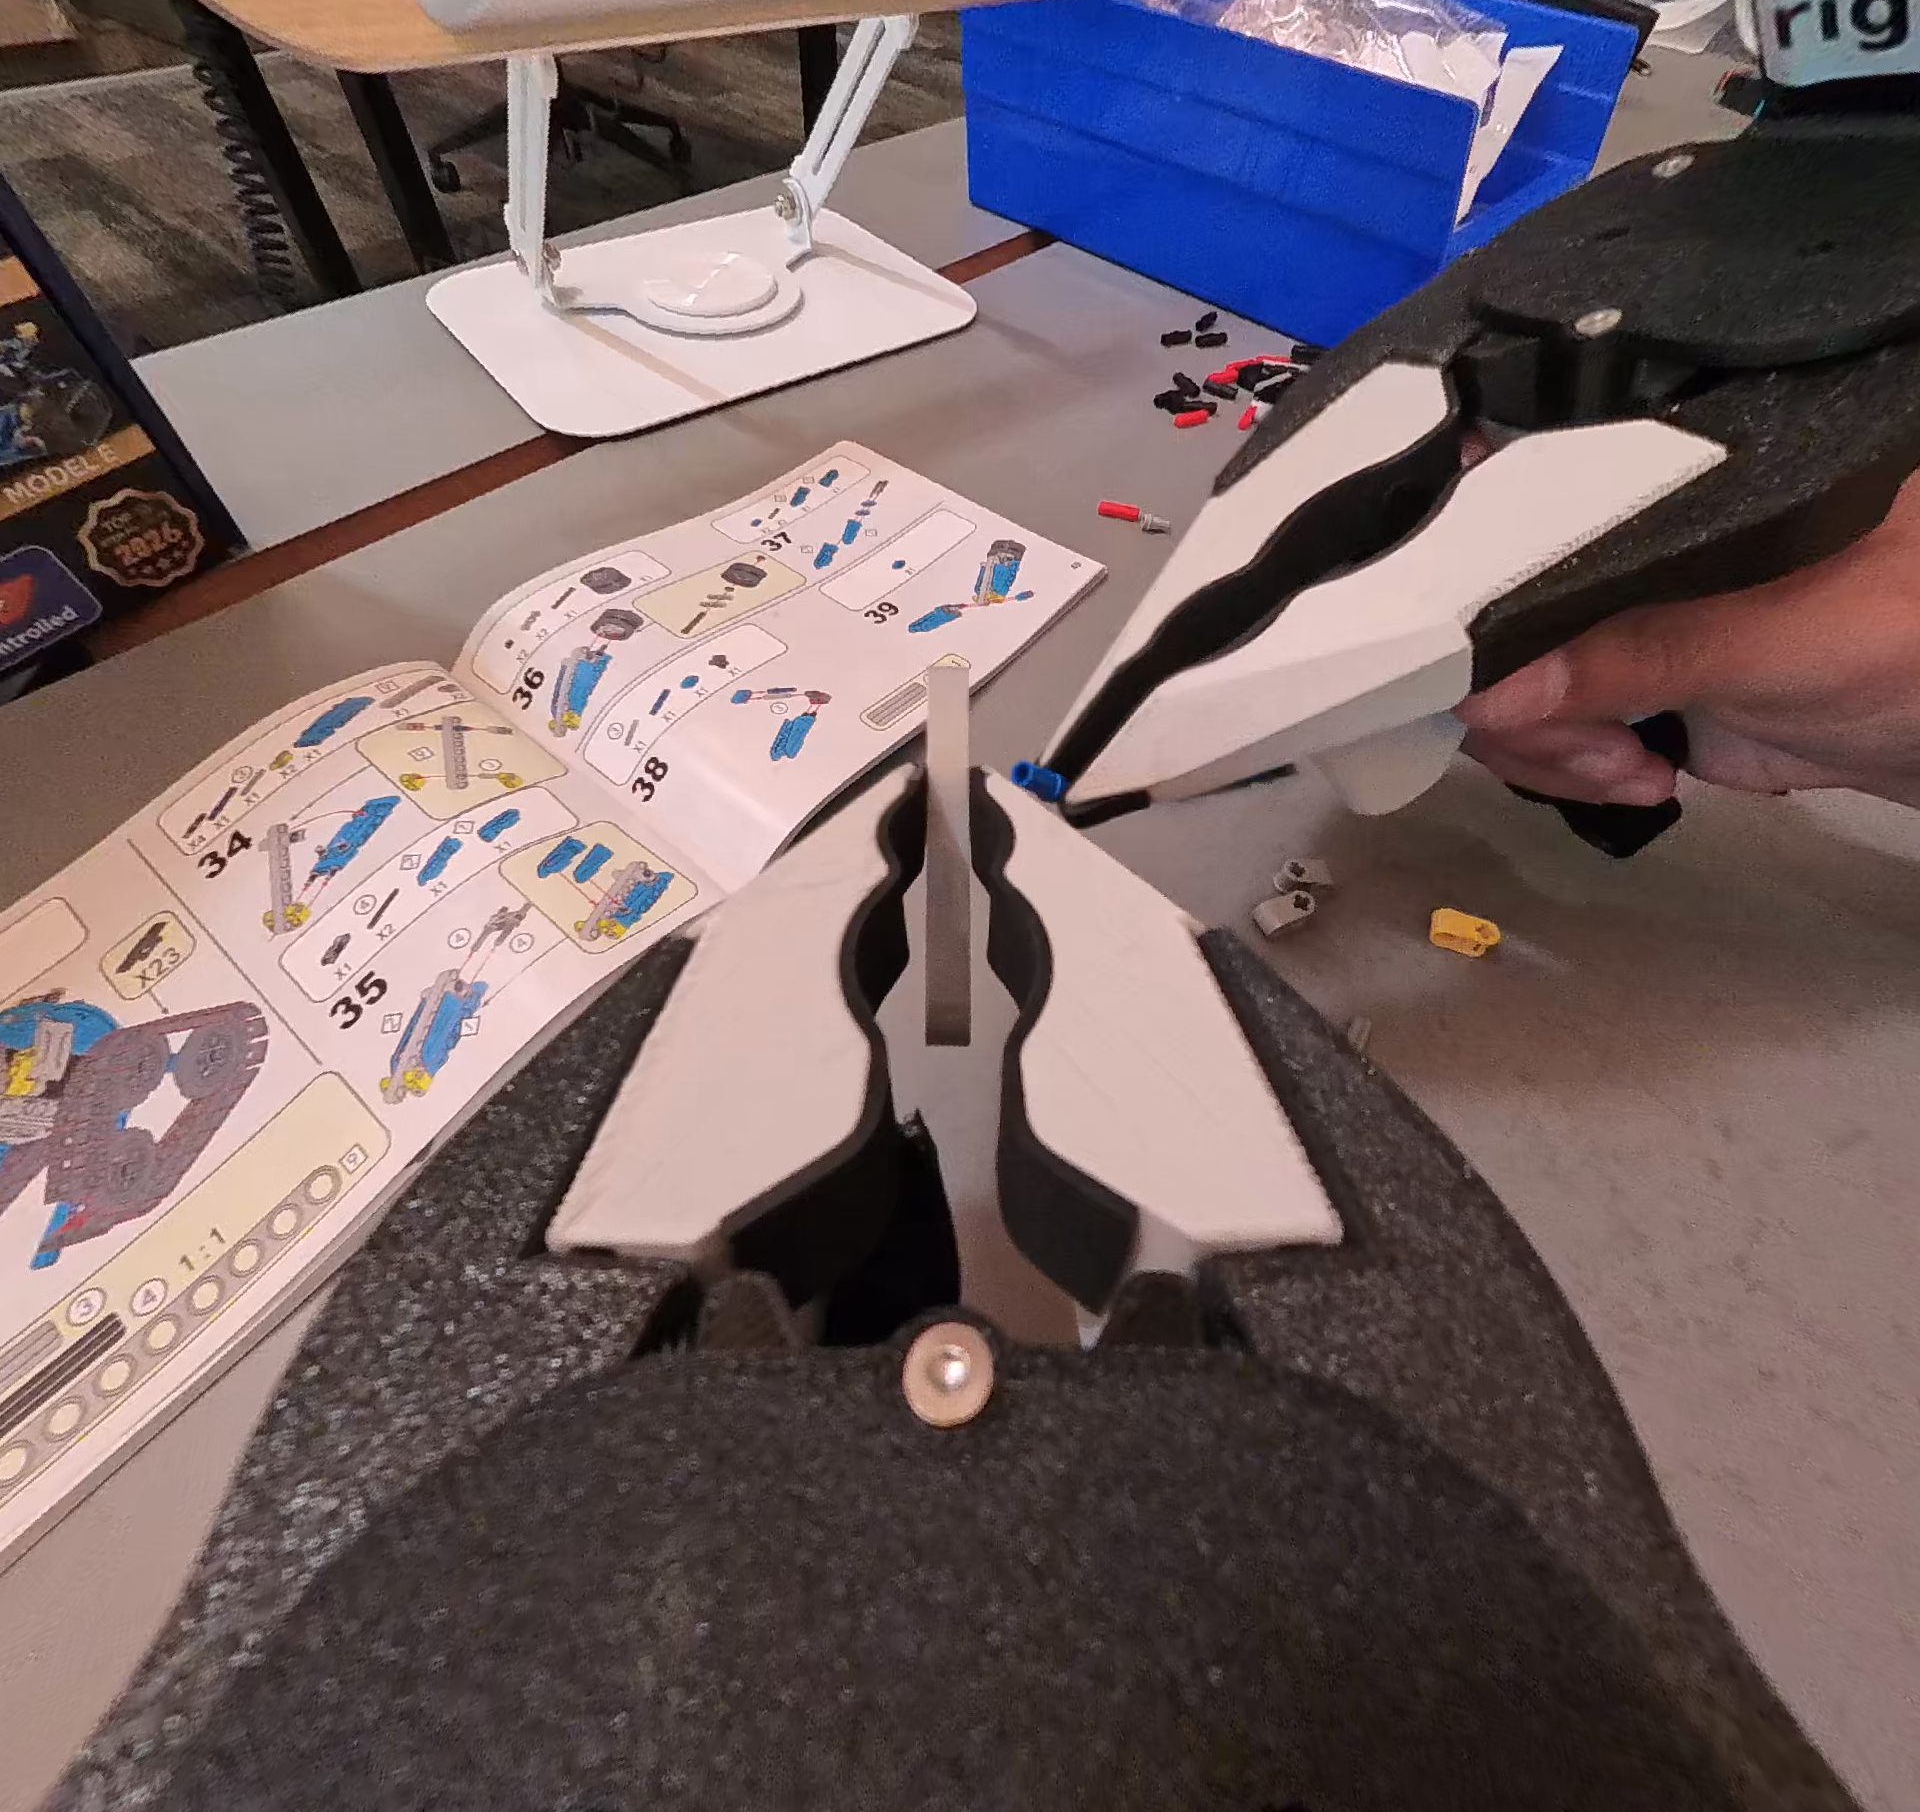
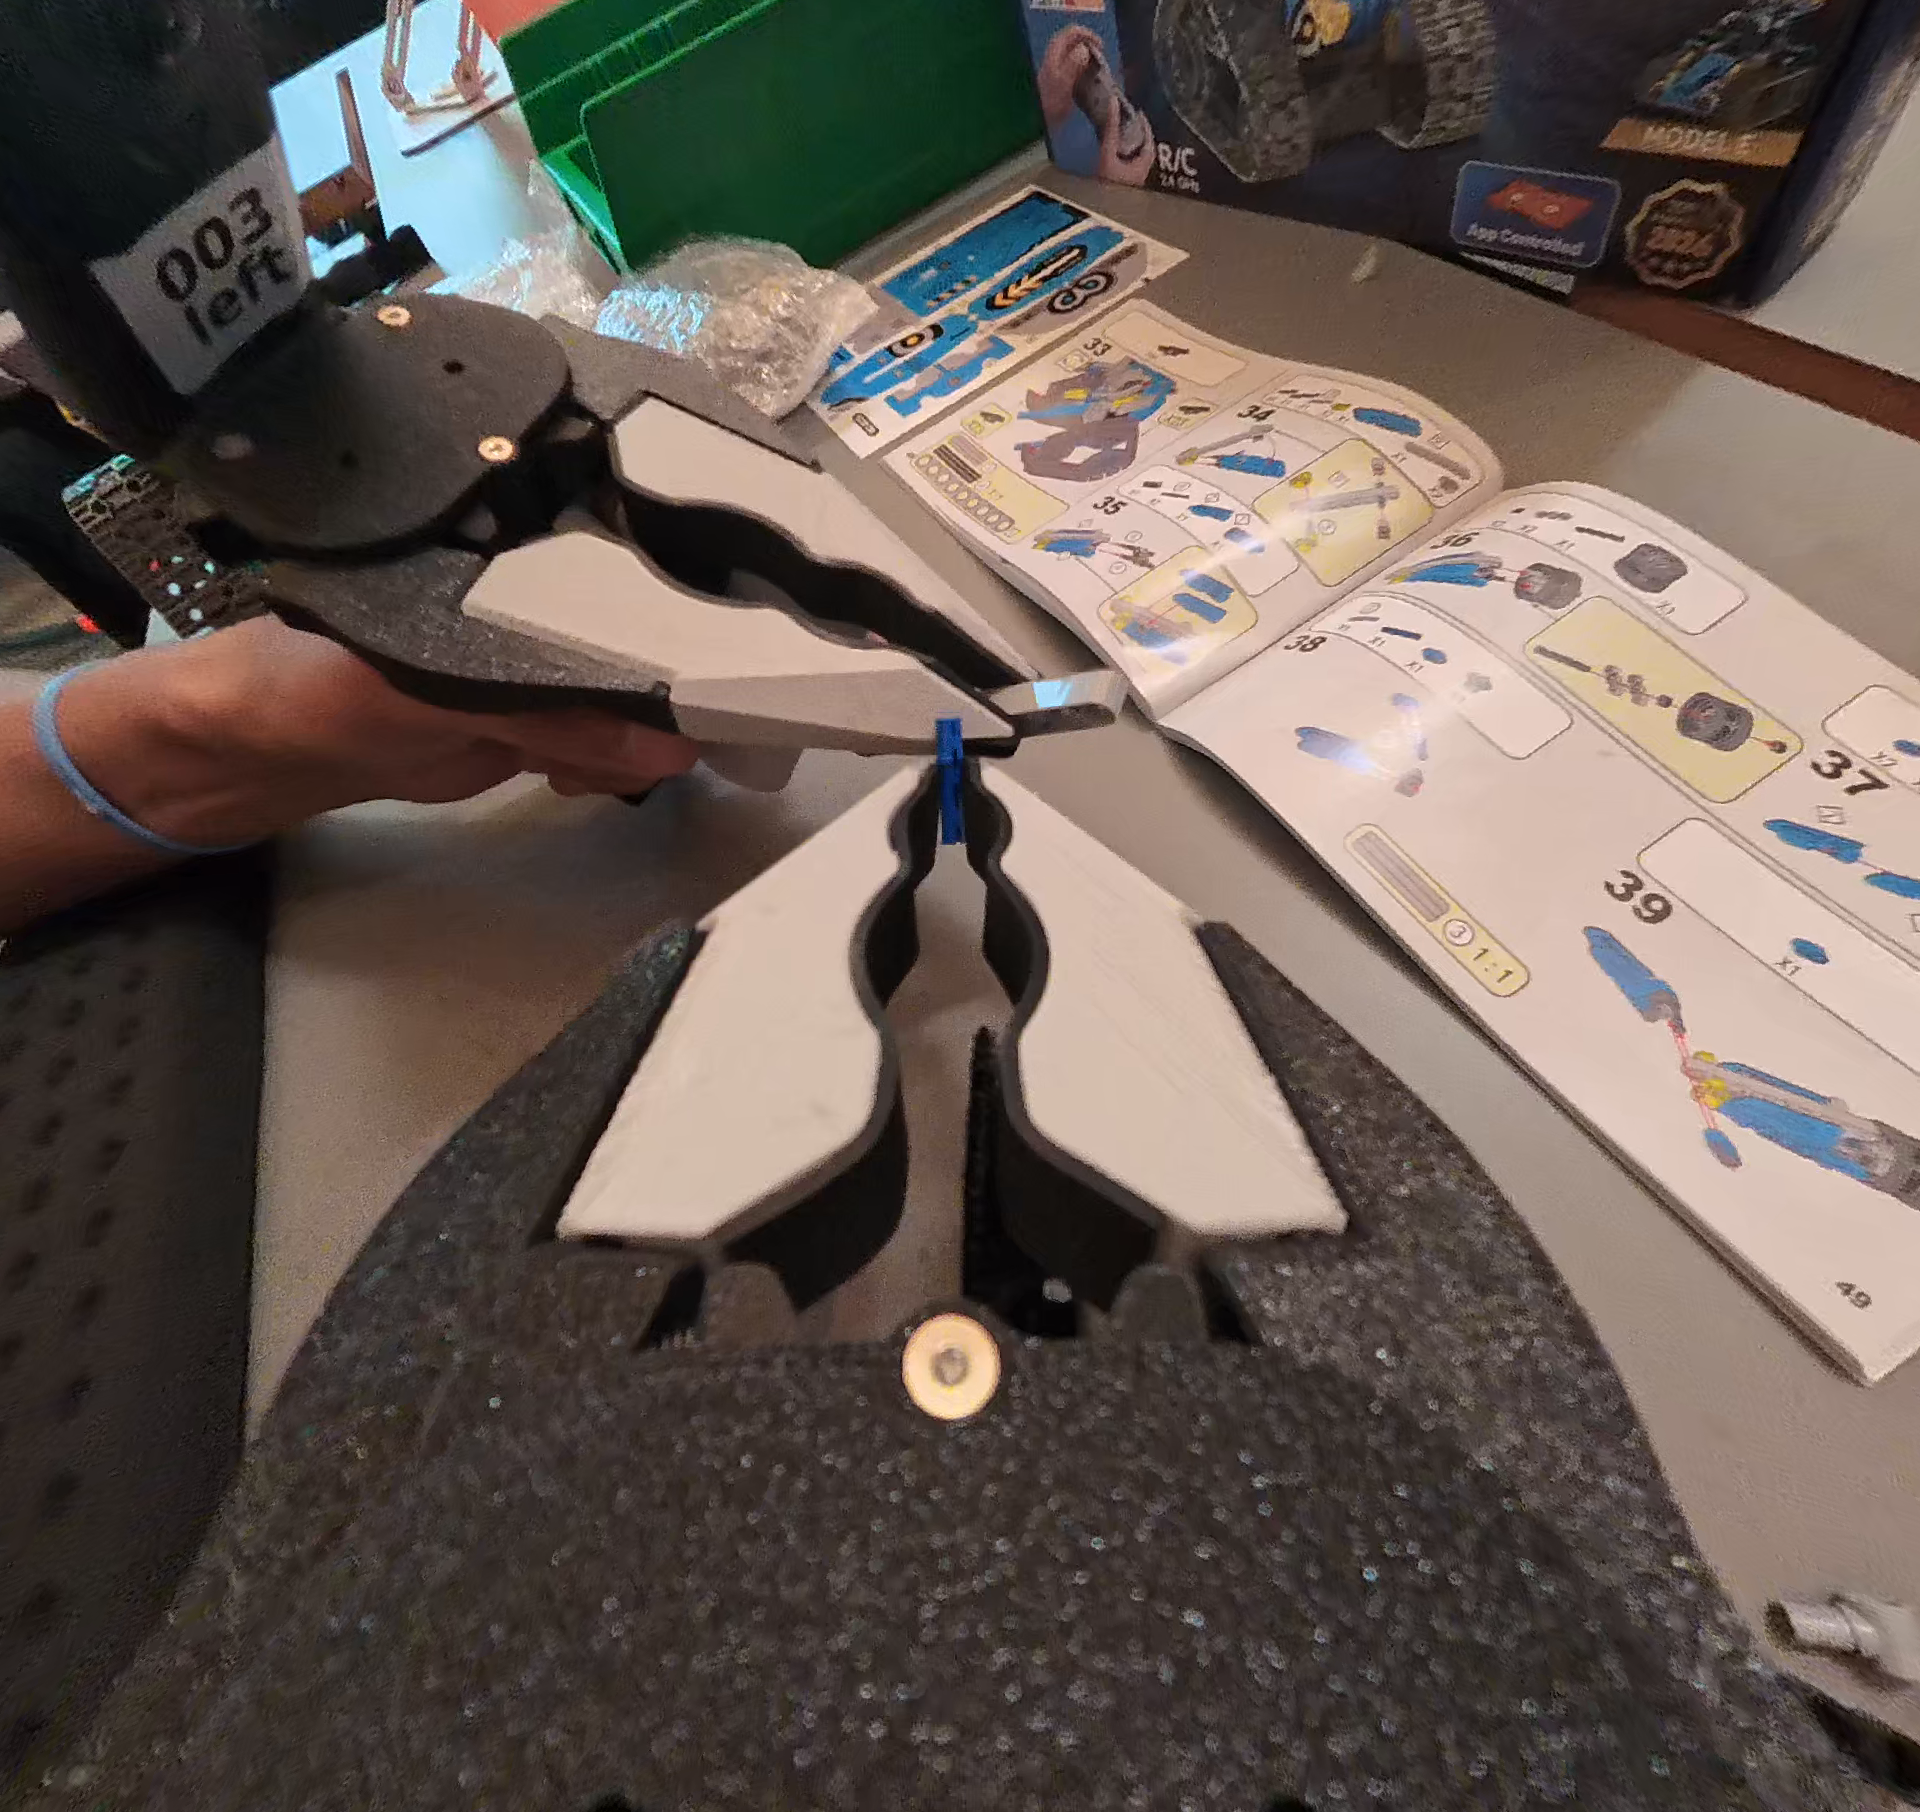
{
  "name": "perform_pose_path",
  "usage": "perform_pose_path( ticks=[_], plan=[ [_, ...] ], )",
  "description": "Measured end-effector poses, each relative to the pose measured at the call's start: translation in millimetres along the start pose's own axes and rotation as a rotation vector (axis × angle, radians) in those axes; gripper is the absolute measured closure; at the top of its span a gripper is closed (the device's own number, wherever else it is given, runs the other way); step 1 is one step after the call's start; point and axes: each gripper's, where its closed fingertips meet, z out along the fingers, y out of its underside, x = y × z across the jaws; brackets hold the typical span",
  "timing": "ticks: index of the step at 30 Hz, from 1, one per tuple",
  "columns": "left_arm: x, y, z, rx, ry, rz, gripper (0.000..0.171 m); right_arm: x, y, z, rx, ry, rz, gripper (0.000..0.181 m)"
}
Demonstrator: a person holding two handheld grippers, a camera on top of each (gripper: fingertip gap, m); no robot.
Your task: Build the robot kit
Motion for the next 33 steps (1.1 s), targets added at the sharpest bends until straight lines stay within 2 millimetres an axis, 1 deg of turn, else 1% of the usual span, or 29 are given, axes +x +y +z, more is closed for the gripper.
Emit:
perform_pose_path(
  ticks=[7,9,11,12,15,17,20,24,28,31,33],
  plan=[
    [6.9,6.6,4.3,-0.036,-0.016,0.106,0.165,4.0,9.9,0.0,-0.062,0.069,-0.107,0.177],
    [10.6,4.3,3.5,-0.03,-0.03,0.187,0.165,5.1,15.1,0.6,-0.092,0.086,-0.139,0.177],
    [13.0,7.1,4.5,-0.055,-0.068,0.312,0.165,5.4,19.7,1.2,-0.122,0.102,-0.177,0.177],
    [14.1,9.3,5.3,-0.067,-0.075,0.342,0.165,6.0,22.1,1.1,-0.139,0.118,-0.211,0.177],
    [14.9,14.8,6.8,-0.095,-0.082,0.378,0.165,6.5,28.7,3.3,-0.18,0.144,-0.267,0.177],
    [14.2,13.8,6.4,-0.096,-0.099,0.389,0.165,5.3,27.7,4.7,-0.169,0.145,-0.27,0.176],
    [12.8,10.9,4.4,-0.086,-0.108,0.351,0.165,3.6,23.4,4.8,-0.125,0.108,-0.199,0.176],
    [10.5,8.3,2.6,-0.073,-0.107,0.256,0.165,2.2,18.8,5.1,-0.073,0.056,-0.1,0.176],
    [9.1,5.1,2.3,-0.057,-0.122,0.235,0.165,3.5,15.5,4.9,-0.048,0.05,-0.047,0.177],
    [9.5,1.8,1.2,-0.025,-0.064,0.119,0.165,1.7,12.4,2.9,-0.011,-0.019,0.064,0.177],
    [9.3,-3.1,-0.4,0.017,-0.01,0.005,0.165,1.5,8.5,0.8,-0.001,-0.004,0.028,0.177]
  ],
)
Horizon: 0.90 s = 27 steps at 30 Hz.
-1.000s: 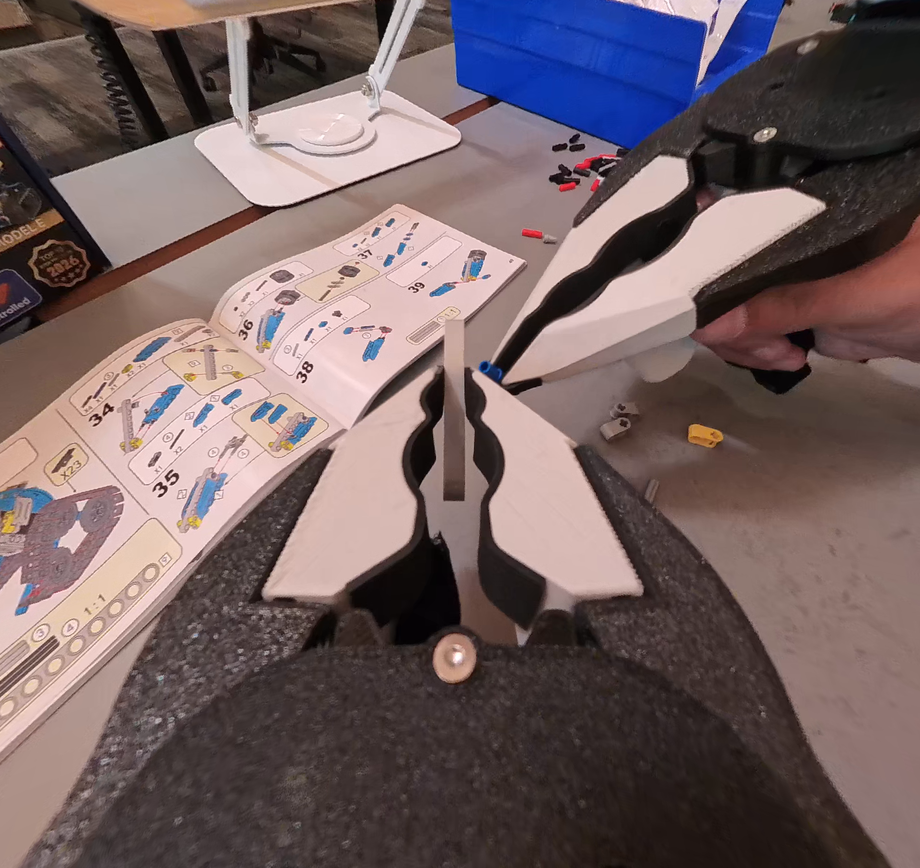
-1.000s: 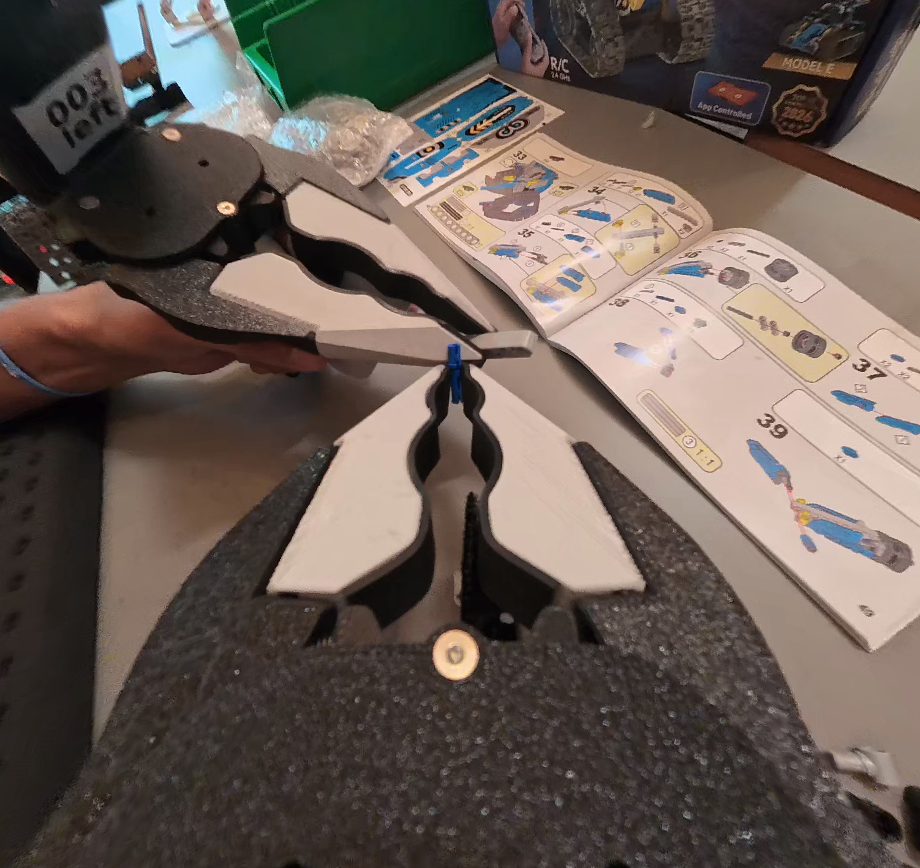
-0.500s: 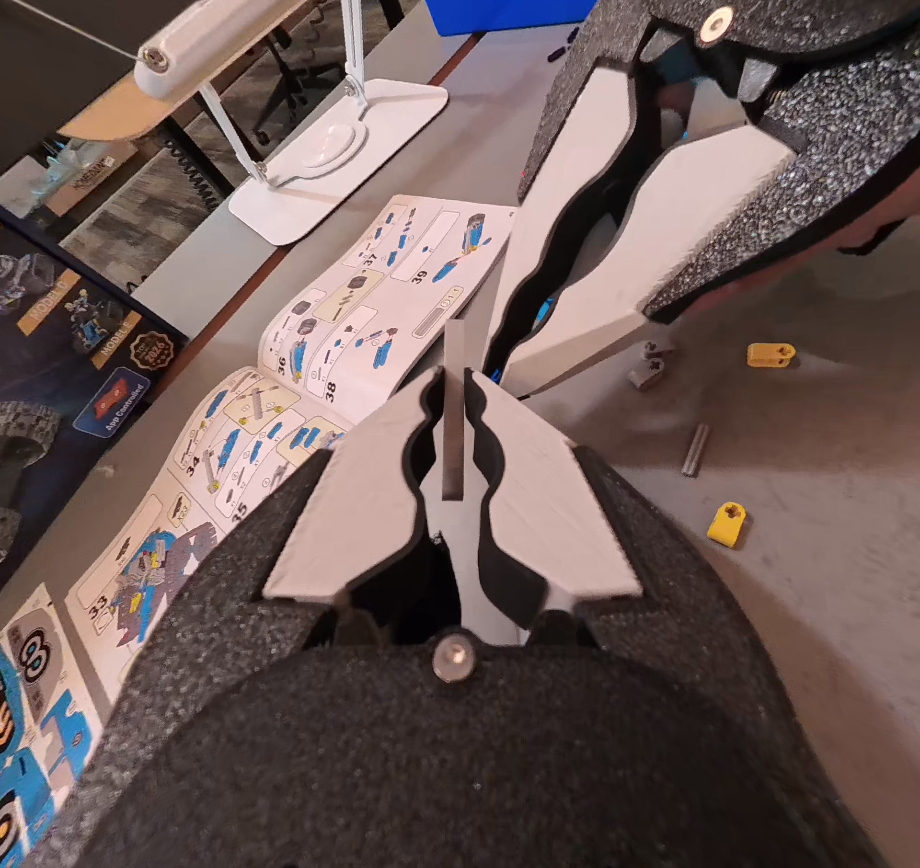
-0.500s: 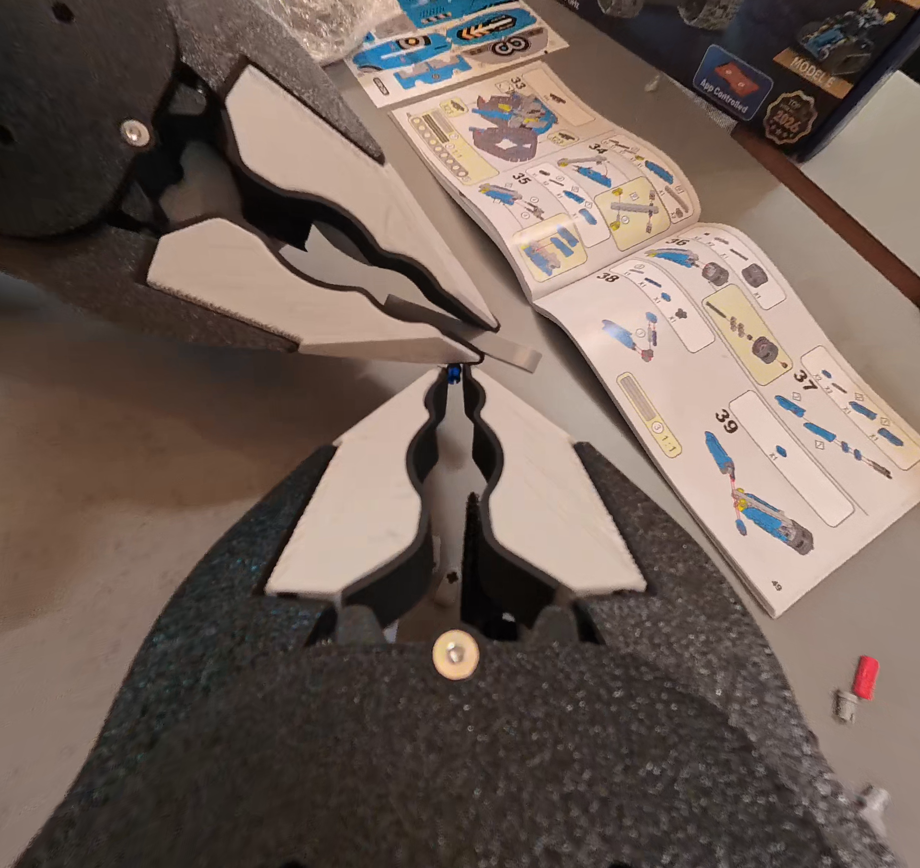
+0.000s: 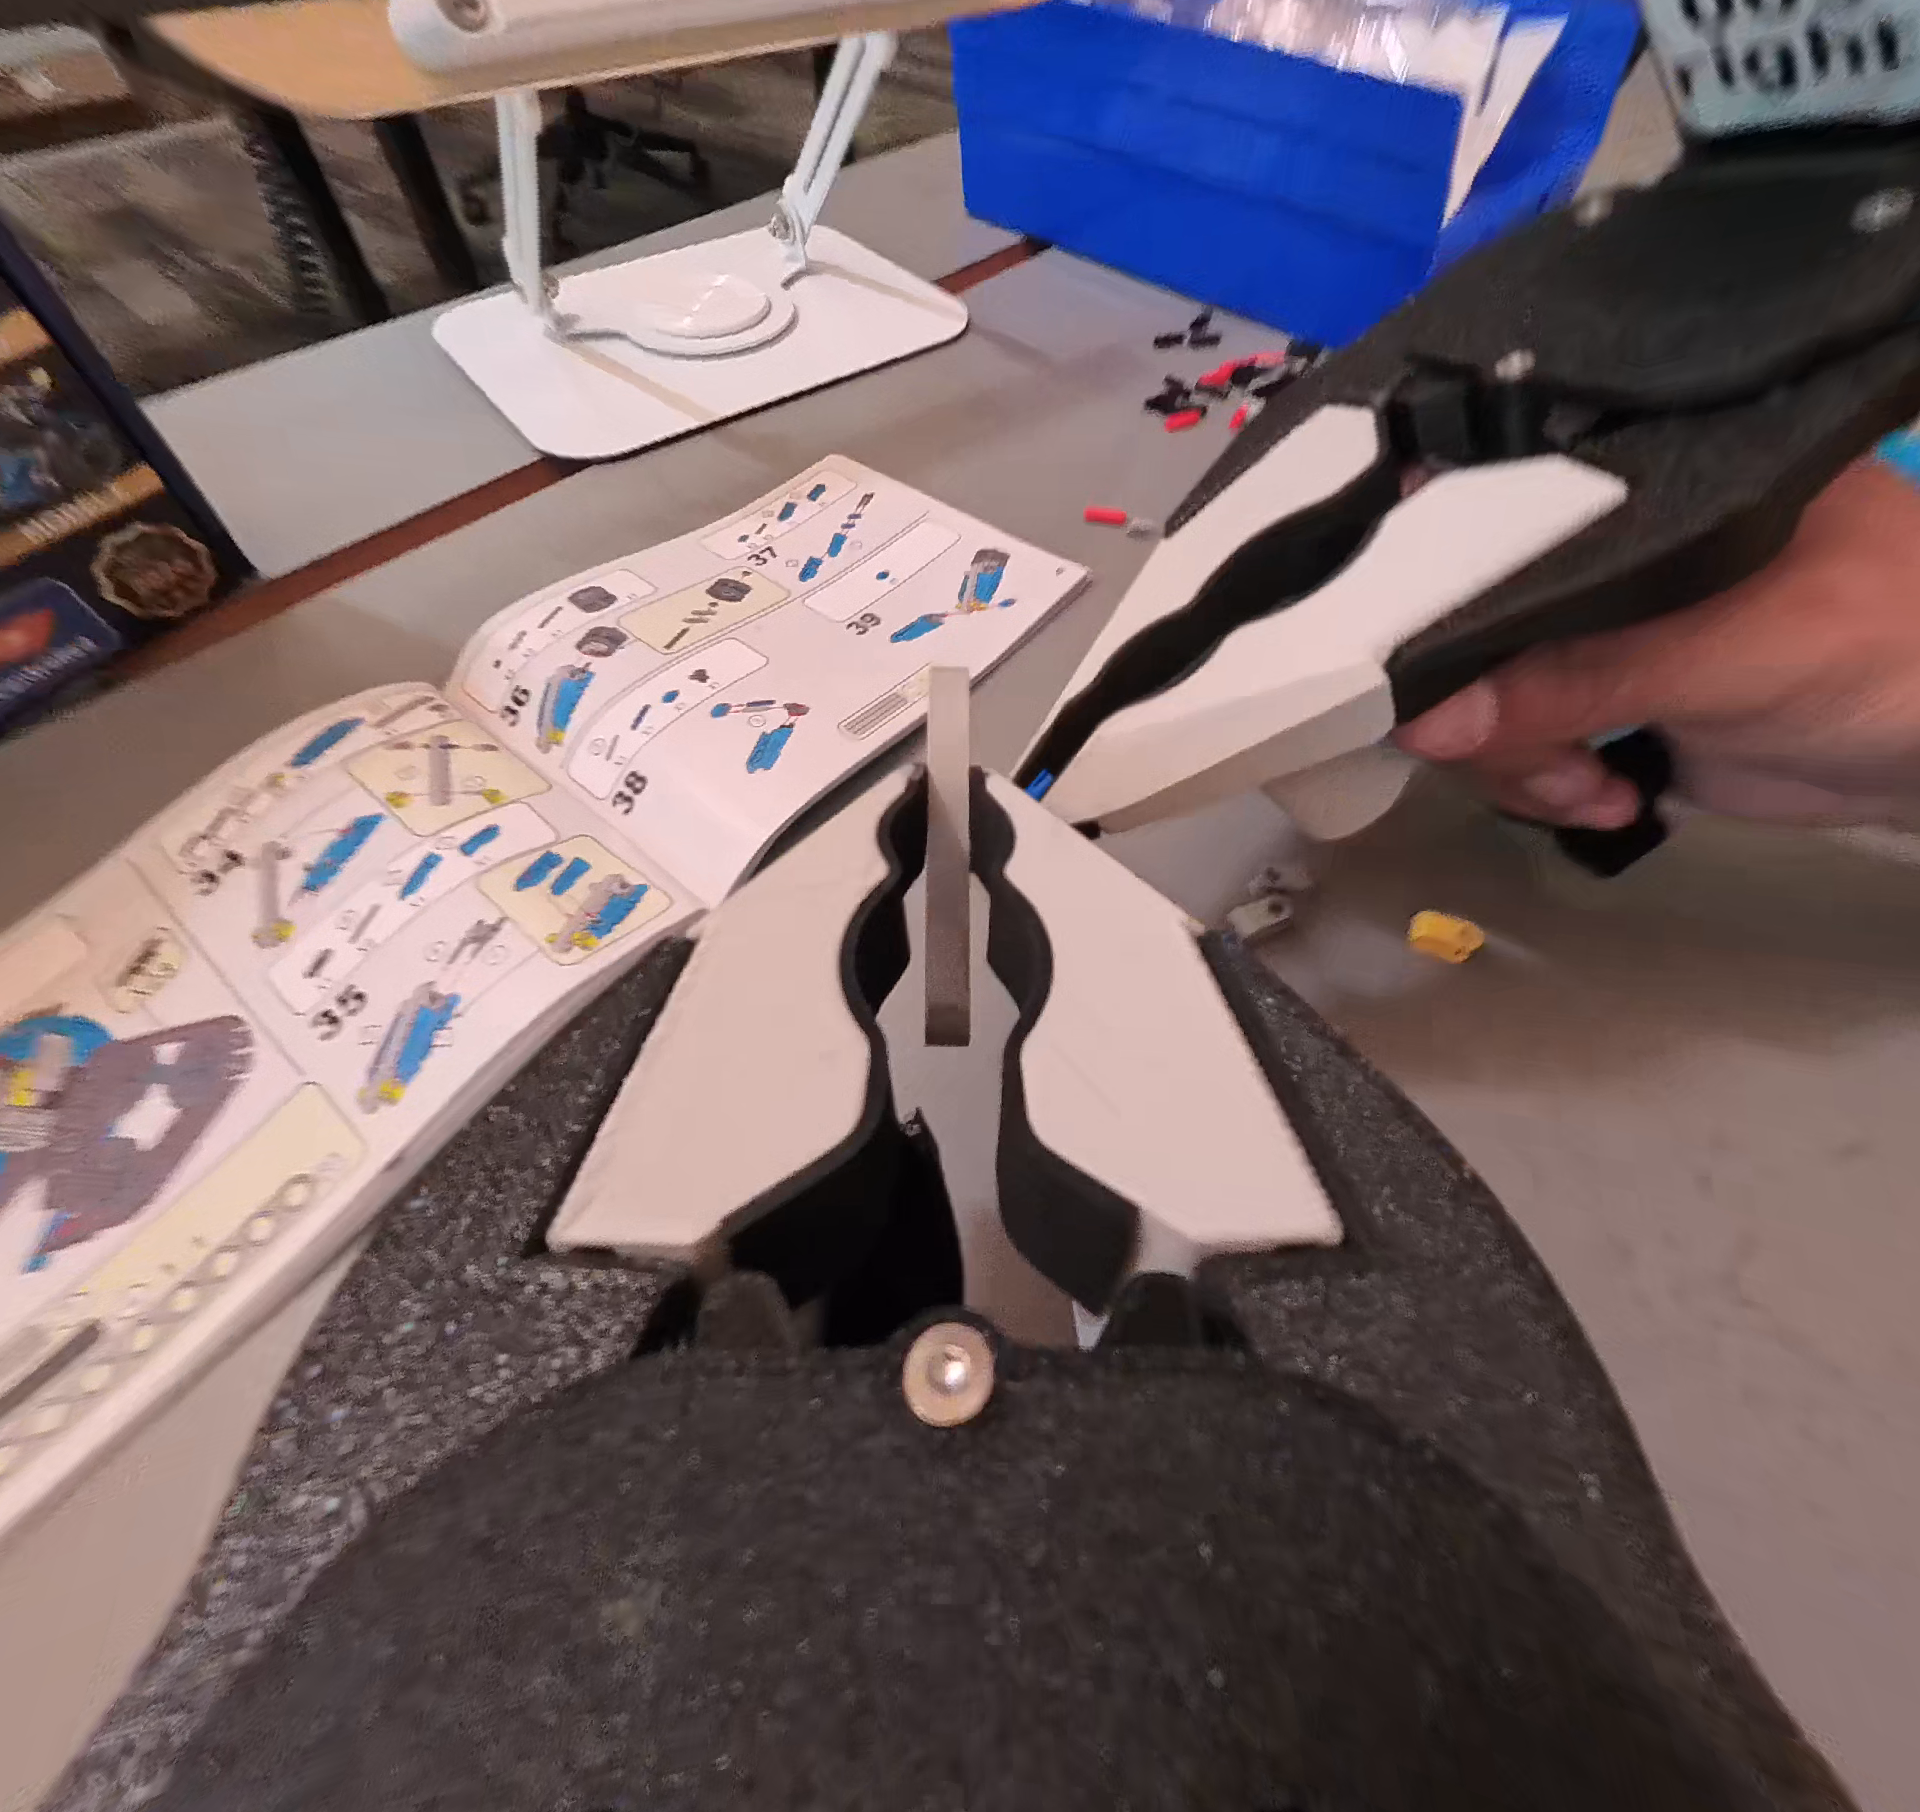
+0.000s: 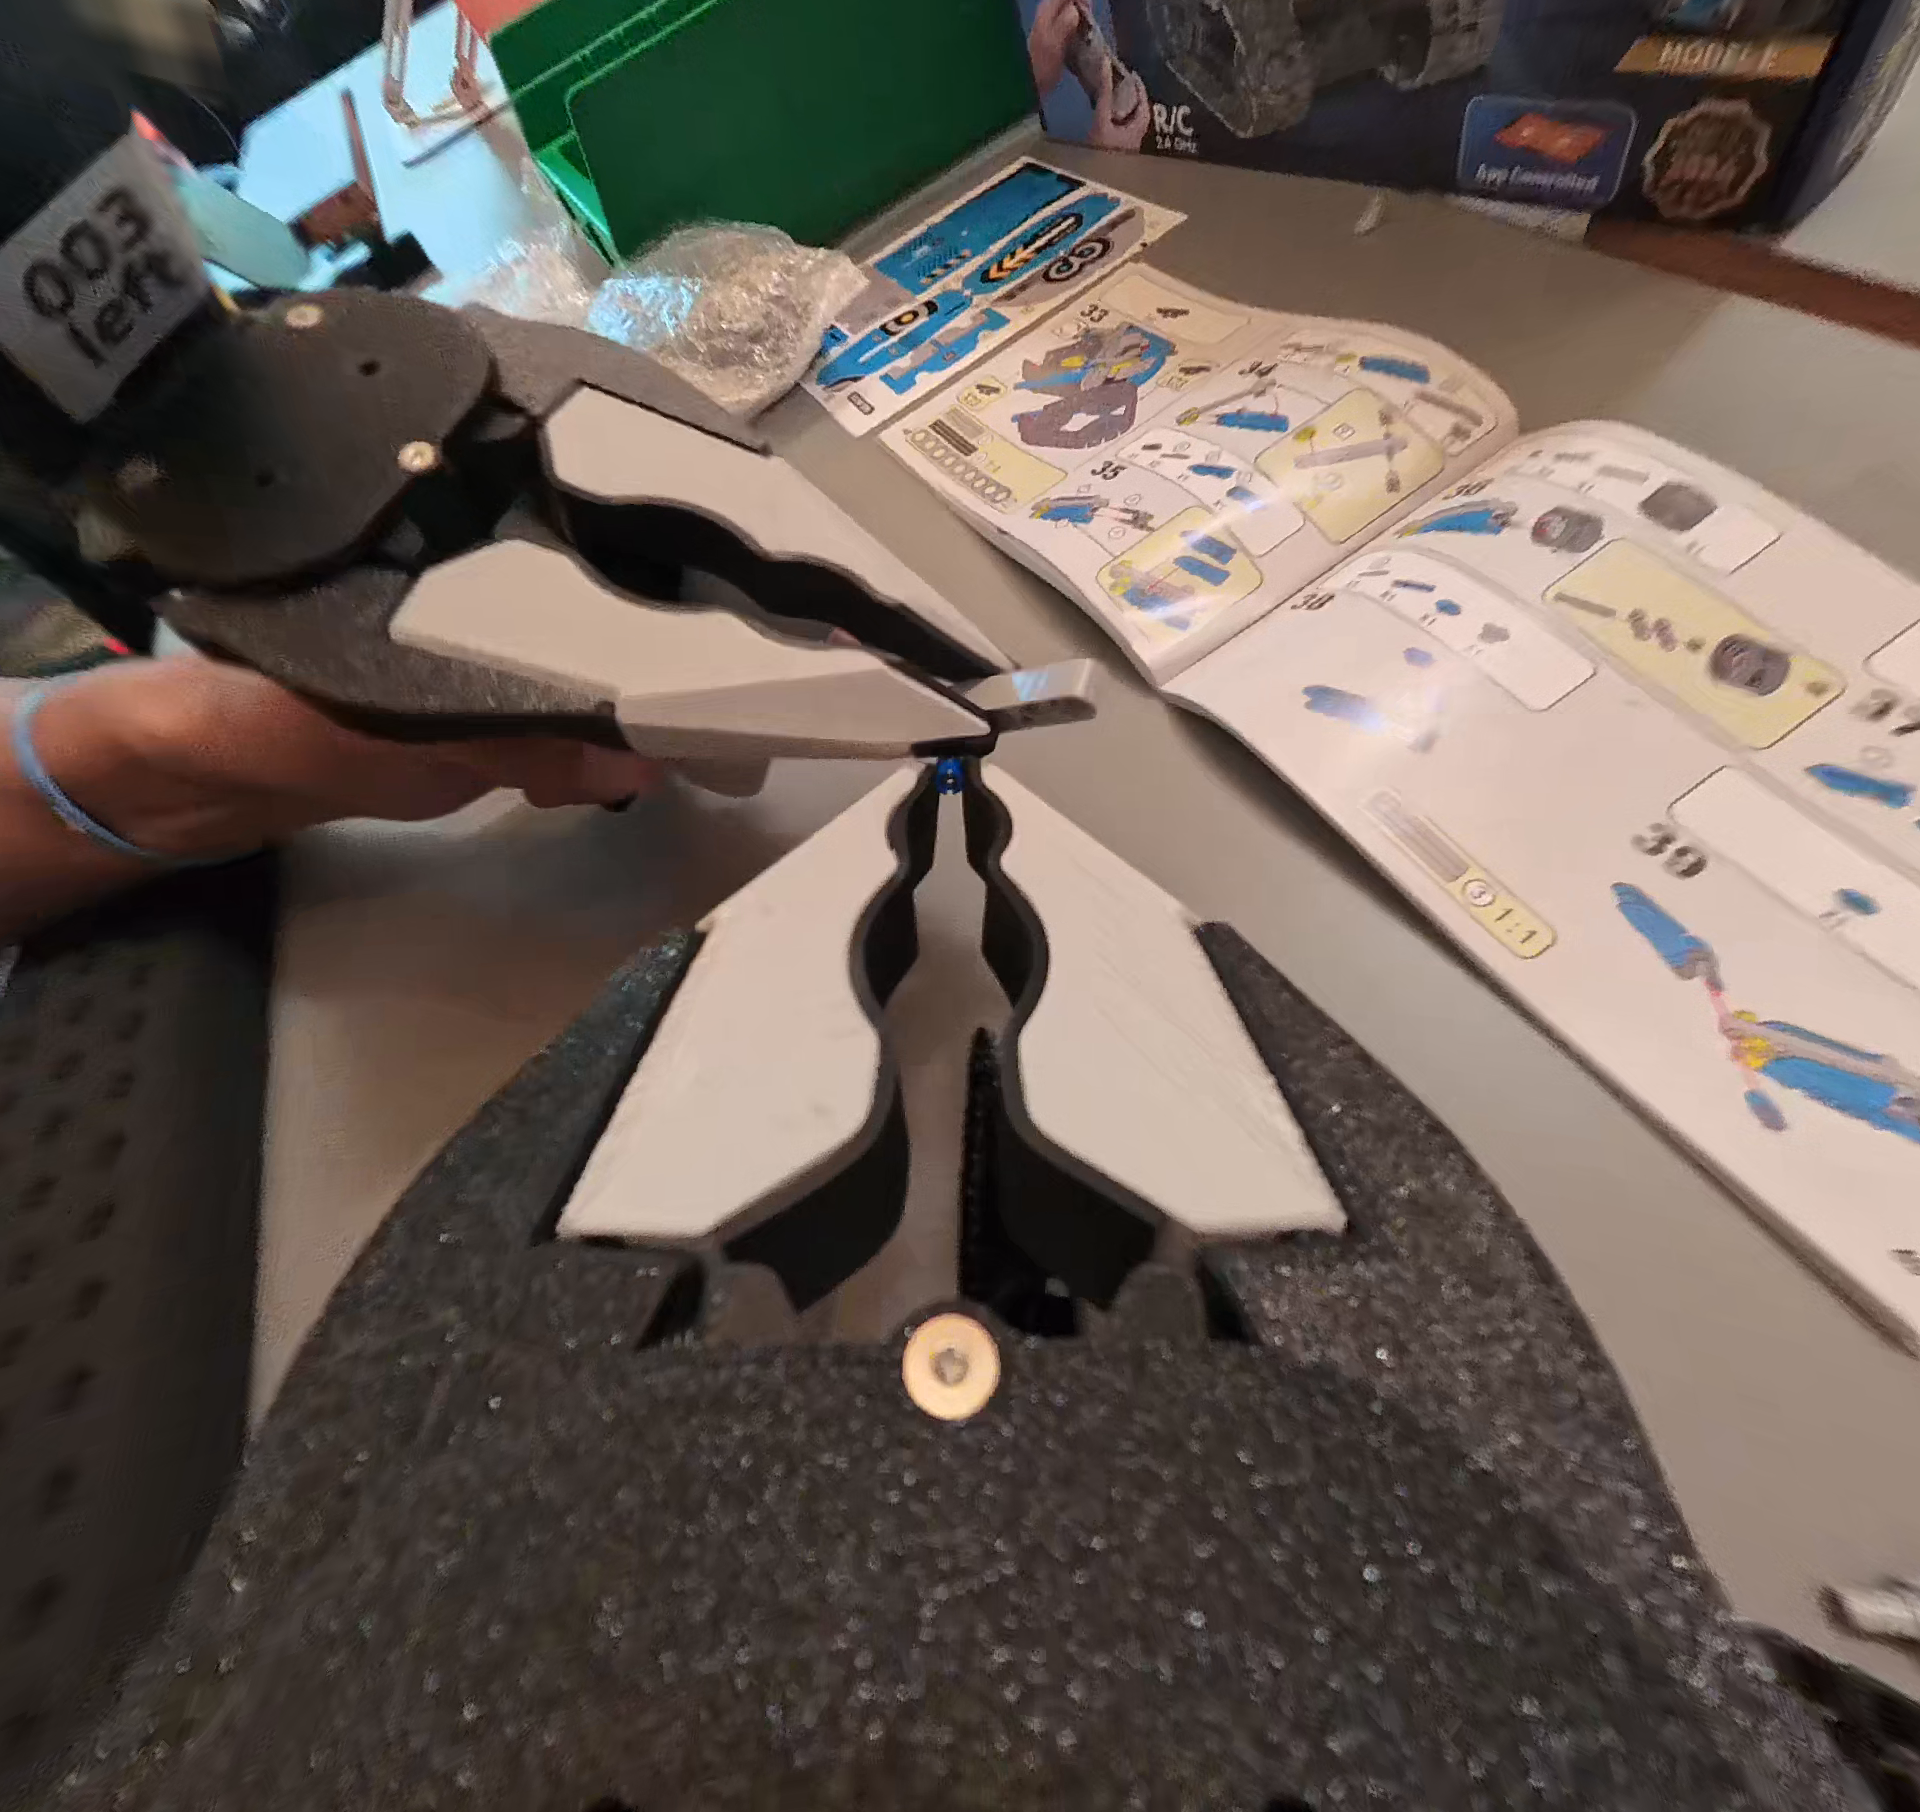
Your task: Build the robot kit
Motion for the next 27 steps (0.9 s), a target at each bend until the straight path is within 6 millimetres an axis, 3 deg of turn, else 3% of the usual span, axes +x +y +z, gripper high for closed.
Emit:
perform_pose_path(
  ticks=[5,8,23,27],
  plan=[
    [-2.0,-12.8,-4.8,0.111,0.2,-0.392,0.165,10.1,-18.9,-17.4,0.038,0.207,-0.246,0.177],
    [-3.8,-14.5,-5.9,0.135,0.247,-0.485,0.165,8.1,-30.9,-24.4,0.097,0.264,-0.316,0.177],
    [-1.4,-7.4,-2.1,0.082,0.155,-0.329,0.165,11.8,-23.8,-16.0,-0.041,0.491,-0.641,0.178],
    [-2.0,-5.5,-2.6,0.075,0.156,-0.34,0.165,11.5,-22.5,-14.5,-0.042,0.482,-0.633,0.178]
  ],
)
